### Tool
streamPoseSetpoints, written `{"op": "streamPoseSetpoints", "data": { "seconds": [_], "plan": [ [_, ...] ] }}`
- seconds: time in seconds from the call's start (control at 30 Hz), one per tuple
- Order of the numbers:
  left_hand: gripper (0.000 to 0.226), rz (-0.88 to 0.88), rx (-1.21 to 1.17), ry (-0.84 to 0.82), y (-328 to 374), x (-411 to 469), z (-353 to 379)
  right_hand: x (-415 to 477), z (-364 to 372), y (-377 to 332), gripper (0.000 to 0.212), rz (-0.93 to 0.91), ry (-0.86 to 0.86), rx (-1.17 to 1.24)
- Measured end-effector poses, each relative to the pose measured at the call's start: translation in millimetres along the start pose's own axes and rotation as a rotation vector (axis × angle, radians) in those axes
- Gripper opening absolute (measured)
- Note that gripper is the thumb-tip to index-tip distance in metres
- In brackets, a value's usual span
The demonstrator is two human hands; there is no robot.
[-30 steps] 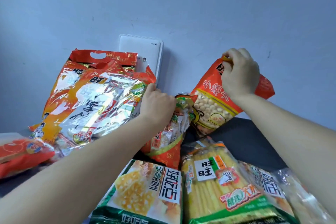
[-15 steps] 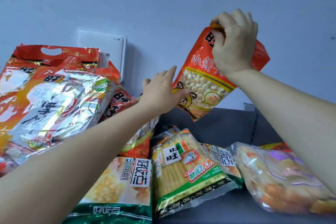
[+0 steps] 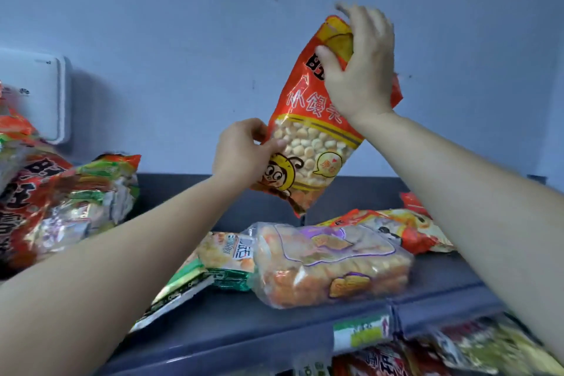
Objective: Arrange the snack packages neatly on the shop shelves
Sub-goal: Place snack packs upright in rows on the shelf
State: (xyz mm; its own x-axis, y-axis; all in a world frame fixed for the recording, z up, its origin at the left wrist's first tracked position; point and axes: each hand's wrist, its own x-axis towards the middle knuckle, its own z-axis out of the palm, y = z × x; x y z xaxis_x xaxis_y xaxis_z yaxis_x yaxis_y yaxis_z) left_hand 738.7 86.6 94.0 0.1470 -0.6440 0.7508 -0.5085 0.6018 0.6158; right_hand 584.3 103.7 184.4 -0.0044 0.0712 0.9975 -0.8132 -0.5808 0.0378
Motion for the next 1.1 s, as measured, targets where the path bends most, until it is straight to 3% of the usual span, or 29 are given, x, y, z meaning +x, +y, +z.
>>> {"op": "streamPoseSetpoints", "data": {
  "seconds": [0.1,0.23,0.33,0.4,0.5,0.67,0.77,0.97,1.1],
  "plan": [
    [0.026,-0.157,-0.139,0.004,19.3,-12.1,50.4,-17.0,-40.6,43.0,0.066,0.159,-0.099,-0.061],
    [0.026,-0.334,-0.392,-0.020,56.4,-35.0,116.1,-51.7,-98.0,107.8,0.076,0.468,-0.214,-0.007],
    [0.021,-0.390,-0.525,-0.038,88.0,-53.7,166.6,-70.7,-141.6,153.5,0.075,0.813,-0.388,0.242],
    [0.021,-0.426,-0.601,-0.064,108.5,-67.7,204.2,-82.6,-173.5,181.2,0.064,0.929,-0.468,0.363],
    [0.028,-0.475,-0.691,-0.074,134.1,-83.8,257.8,-100.9,-217.6,219.1,0.039,0.900,-0.510,0.390],
    [0.031,-0.542,-0.771,-0.148,174.4,-99.1,336.2,-115.7,-282.7,274.2,0.039,0.931,-0.464,0.329],
    [0.031,-0.572,-0.822,-0.202,197.2,-103.2,379.0,-124.1,-311.9,305.0,0.064,0.932,-0.435,0.225],
    [0.015,-0.573,-0.873,-0.350,228.9,-102.7,465.8,-132.7,-350.4,385.6,0.041,0.996,-0.315,0.167],
    [0.016,-0.508,-0.904,-0.482,245.3,-96.6,523.4,-132.5,-367.7,444.6,0.030,1.047,-0.278,0.163]
  ]
}}
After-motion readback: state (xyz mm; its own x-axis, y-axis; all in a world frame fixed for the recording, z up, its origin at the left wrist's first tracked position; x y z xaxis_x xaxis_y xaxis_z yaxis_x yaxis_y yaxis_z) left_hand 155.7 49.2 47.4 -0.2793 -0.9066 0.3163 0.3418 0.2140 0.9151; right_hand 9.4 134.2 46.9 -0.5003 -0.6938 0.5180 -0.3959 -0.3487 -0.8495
